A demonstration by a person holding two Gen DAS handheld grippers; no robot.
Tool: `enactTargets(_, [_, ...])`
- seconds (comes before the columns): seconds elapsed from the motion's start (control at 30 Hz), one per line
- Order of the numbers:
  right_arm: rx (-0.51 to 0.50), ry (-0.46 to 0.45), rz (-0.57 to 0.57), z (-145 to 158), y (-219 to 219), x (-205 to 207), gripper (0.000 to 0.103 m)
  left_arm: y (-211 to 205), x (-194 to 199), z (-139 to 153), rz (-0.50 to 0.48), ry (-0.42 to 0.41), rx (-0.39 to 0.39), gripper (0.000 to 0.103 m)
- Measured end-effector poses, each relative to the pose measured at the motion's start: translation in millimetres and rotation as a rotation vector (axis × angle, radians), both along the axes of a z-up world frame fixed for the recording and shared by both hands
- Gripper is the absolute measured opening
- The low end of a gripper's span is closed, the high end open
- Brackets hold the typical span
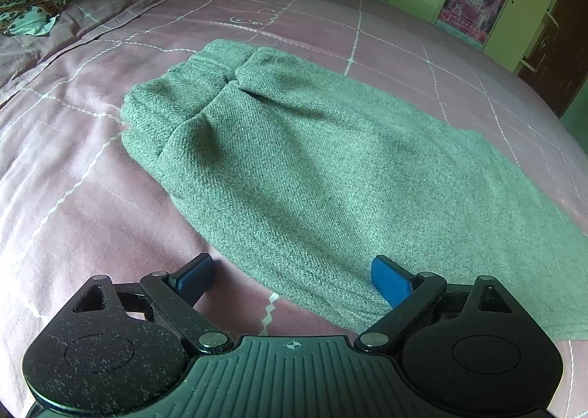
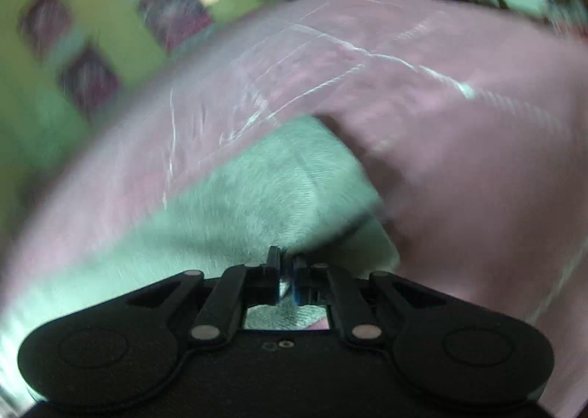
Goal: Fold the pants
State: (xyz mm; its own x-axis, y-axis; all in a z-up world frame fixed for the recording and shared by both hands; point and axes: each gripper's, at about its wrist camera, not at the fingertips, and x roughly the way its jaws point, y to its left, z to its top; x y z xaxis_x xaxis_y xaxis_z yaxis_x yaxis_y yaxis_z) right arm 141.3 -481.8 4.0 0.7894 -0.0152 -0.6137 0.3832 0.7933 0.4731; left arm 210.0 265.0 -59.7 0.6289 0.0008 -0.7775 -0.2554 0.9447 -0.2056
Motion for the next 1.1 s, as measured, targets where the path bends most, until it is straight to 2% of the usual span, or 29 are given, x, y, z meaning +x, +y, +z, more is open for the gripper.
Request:
enactTargets(0.13, [0.196,-0.087,-0.086,-16,-20,-15,0.011,-1,0,-1,0.004,-0.007,0.003,0.092])
enactTargets(0.2, [0.24,-0.1,-0.101,-20,-26,-14,0.004,0,-1,0,0.005,-0.01,0.001,0.092])
enactTargets(0.3, [0.209,-0.102,-0.09,-17,-28,-20,0.006,7,-7,9,0.041,-0.041,-0.043,0.091])
enactTargets(0.4, [0.171,-0.093,-0.053,-18,-23,-19,0.01,24,-31,21,0.125,-0.189,-0.15,0.091])
enactTargets(0.47, [0.215,-0.121,-0.049,-18,-28,-24,0.017,39,-42,22,0.188,-0.227,-0.209,0.08])
enactTargets(0.53, [0.226,-0.134,-0.043,-17,-31,-26,0.018,55,-46,18,0.23,-0.241,-0.274,0.062])
enactTargets(0.63, [0.205,-0.129,-0.034,-14,-27,-27,0.019,68,-44,8,0.263,-0.246,-0.379,0.059])
enactTargets(0.7, [0.197,-0.13,-0.036,-13,-26,-24,0.02,69,-39,4,0.267,-0.241,-0.389,0.058])
enactTargets(0.73, [0.197,-0.131,-0.038,-13,-26,-24,0.02,68,-37,2,0.266,-0.249,-0.393,0.05])
enactTargets(0.77, [0.198,-0.132,-0.039,-13,-26,-23,0.02,67,-33,1,0.26,-0.253,-0.406,0.047])
enactTargets(0.87, [0.197,-0.132,-0.038,-13,-25,-20,0.02,65,-19,-7,0.241,-0.202,-0.403,0.047])
enactTargets(0.9, [0.195,-0.131,-0.039,-13,-22,-23,0.02,62,-15,-9,0.219,-0.191,-0.407,0.043])
enactTargets(0.93, [0.192,-0.131,-0.038,-13,-22,-23,0.02,57,-12,-7,0.204,-0.193,-0.39,0.021])
enactTargets(0.97, [0.189,-0.131,-0.037,-14,-22,-22,0.02,55,-12,-4,0.205,-0.215,-0.376,0.009])
enactTargets(1.03, [0.186,-0.131,-0.037,-14,-22,-22,0.02,66,-19,-1,0.246,-0.307,-0.477,0.008])
enactTargets(1.07, [0.186,-0.129,-0.036,-14,-22,-22,0.02,70,-18,0,0.249,-0.319,-0.486,0.008])
enactTargets(1.1, [0.185,-0.127,-0.035,-13,-22,-22,0.014,72,-16,1,0.232,-0.318,-0.48,0.007])
